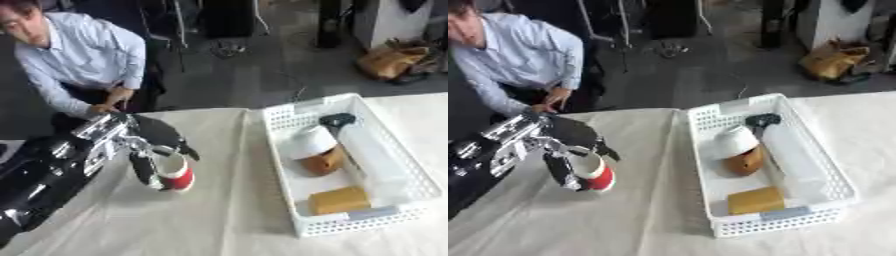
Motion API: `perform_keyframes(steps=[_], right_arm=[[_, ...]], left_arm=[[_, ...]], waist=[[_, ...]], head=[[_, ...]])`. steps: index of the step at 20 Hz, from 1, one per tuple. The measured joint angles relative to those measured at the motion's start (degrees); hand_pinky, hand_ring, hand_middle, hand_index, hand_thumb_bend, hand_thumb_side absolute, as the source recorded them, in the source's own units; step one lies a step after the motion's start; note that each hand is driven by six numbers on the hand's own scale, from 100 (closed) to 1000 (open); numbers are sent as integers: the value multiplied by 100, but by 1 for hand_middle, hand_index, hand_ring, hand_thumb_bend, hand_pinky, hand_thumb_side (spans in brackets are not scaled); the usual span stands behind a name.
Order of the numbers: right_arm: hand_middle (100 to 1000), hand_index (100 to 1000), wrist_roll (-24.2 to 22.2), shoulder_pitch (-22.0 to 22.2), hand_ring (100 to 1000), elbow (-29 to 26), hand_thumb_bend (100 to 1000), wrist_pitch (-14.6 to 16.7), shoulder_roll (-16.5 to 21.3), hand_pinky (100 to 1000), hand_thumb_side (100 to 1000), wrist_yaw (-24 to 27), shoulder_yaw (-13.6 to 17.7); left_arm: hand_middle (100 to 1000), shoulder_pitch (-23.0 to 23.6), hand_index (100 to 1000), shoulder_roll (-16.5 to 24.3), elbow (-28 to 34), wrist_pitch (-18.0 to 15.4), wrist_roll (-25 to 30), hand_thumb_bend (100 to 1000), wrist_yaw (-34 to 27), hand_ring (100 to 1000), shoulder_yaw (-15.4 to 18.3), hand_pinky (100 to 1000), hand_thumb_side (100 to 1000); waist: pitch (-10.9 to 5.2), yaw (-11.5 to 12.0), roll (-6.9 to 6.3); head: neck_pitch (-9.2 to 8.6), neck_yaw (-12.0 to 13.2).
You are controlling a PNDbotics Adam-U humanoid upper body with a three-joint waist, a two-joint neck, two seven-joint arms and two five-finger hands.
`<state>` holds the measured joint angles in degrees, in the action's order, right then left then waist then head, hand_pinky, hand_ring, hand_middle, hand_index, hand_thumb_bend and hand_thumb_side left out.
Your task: Pick up objects on the table and place them in the box.
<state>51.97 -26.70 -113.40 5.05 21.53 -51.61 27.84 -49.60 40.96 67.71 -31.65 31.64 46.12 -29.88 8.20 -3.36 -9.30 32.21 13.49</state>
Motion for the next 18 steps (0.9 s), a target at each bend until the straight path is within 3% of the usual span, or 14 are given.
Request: perform_keyframes(steps=[8, 13, 14, 15, 16, 18], right_arm=[[625, 609, 0, 4, 788, 0, 100, 0, 59, 713, 718, -33, -26], [624, 610, 0, 4, 788, 0, 100, 0, 97, 713, 716, -43, -36], [624, 610, 0, 4, 788, 0, 100, 0, 101, 713, 716, -47, -38], [624, 610, 0, 4, 788, 0, 100, 0, 113, 713, 715, -49, -45], [624, 610, 0, 4, 788, 0, 100, 1, 131, 713, 714, -50, -56], [624, 610, 1, 5, 788, 0, 100, 4, 142, 713, 713, -51, -72]], left_arm=[[481, -335, 624, 115, 105, 0, 0, 289, -343, 452, 153, 293, 279], [482, -630, 628, 114, 107, 0, 0, 228, -739, 443, 303, 263, 202], [482, -716, 628, 111, 94, 0, 0, 229, -838, 443, 334, 263, 200], [482, -799, 629, 107, 82, 0, 0, 173, -933, 442, 362, 258, 237], [482, -878, 629, 99, 57, 0, 0, 223, -1013, 442, 382, 256, 188], [482, -1057, 629, 35, -12, 0, 0, 211, -1146, 440, 411, 249, 179]], waist=[[-61, -23, -94], [-83, -68, -128], [-93, -79, -136], [-105, -92, -151], [-117, -102, -173], [-140, -144, -202]], head=[[42, 0], [42, -3], [42, -4], [42, -5], [42, -6], [42, -7]])
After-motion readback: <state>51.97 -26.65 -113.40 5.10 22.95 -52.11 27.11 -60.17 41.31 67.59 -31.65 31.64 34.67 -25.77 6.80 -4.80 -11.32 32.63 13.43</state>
